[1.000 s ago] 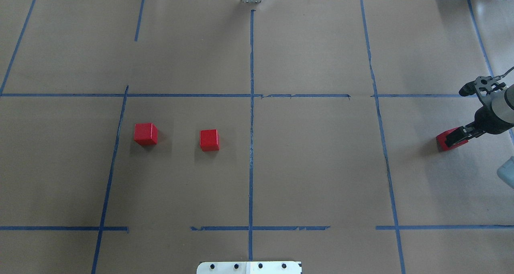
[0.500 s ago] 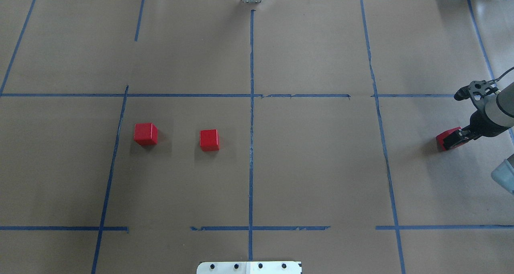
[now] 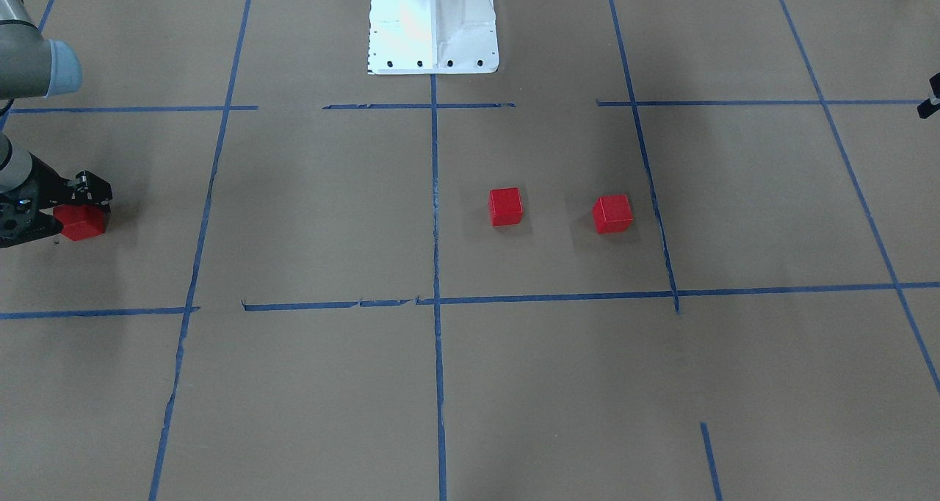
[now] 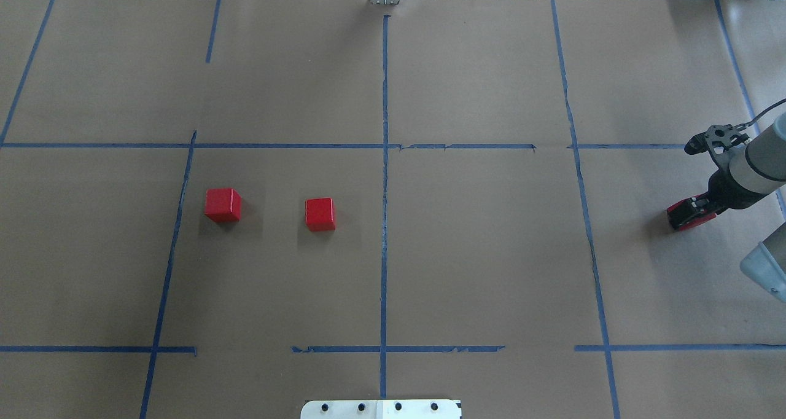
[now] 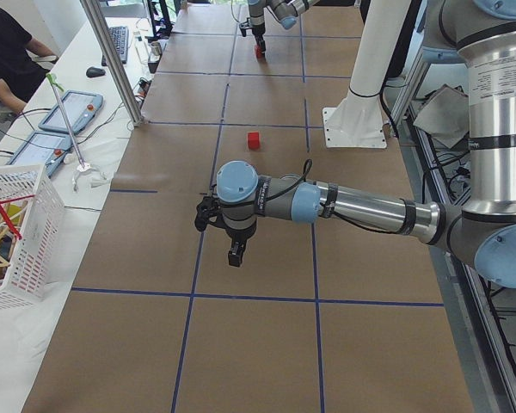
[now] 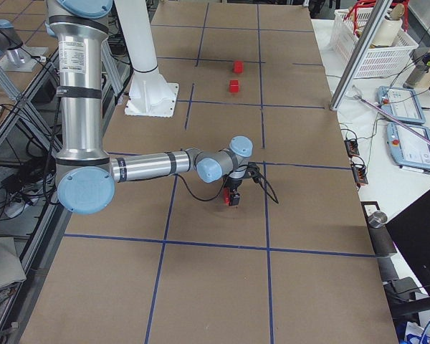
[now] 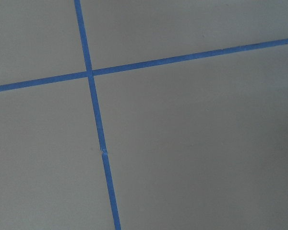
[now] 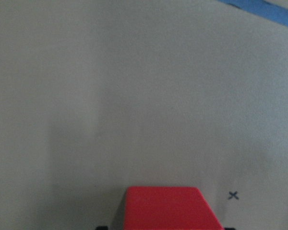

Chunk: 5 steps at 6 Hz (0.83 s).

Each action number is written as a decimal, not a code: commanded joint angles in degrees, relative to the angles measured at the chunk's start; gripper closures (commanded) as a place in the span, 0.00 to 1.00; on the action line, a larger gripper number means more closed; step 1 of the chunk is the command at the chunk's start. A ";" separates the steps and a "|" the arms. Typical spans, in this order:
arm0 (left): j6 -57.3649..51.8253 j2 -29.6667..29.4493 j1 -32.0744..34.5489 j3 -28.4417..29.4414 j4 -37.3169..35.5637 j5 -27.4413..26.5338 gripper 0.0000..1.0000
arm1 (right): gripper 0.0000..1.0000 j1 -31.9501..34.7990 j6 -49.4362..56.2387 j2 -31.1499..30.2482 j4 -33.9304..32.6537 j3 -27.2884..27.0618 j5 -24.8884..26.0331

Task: Form red blocks into L shape at center
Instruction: 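Reach the right gripper to the lone red cube and grasp it, then carry the red cube with the right gripper to the table center and lower it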

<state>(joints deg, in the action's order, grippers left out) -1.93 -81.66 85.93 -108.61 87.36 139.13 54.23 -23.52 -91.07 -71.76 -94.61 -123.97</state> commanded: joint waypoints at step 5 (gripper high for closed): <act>-0.09 0.19 0.03 0.33 0.00 -0.09 0.00 | 0.99 -19.38 -32.66 22.25 -9.74 -11.65 7.74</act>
<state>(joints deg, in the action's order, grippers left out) -2.00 -81.48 85.90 -108.48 87.37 139.10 39.96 -49.46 -76.46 -76.54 -106.10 -119.23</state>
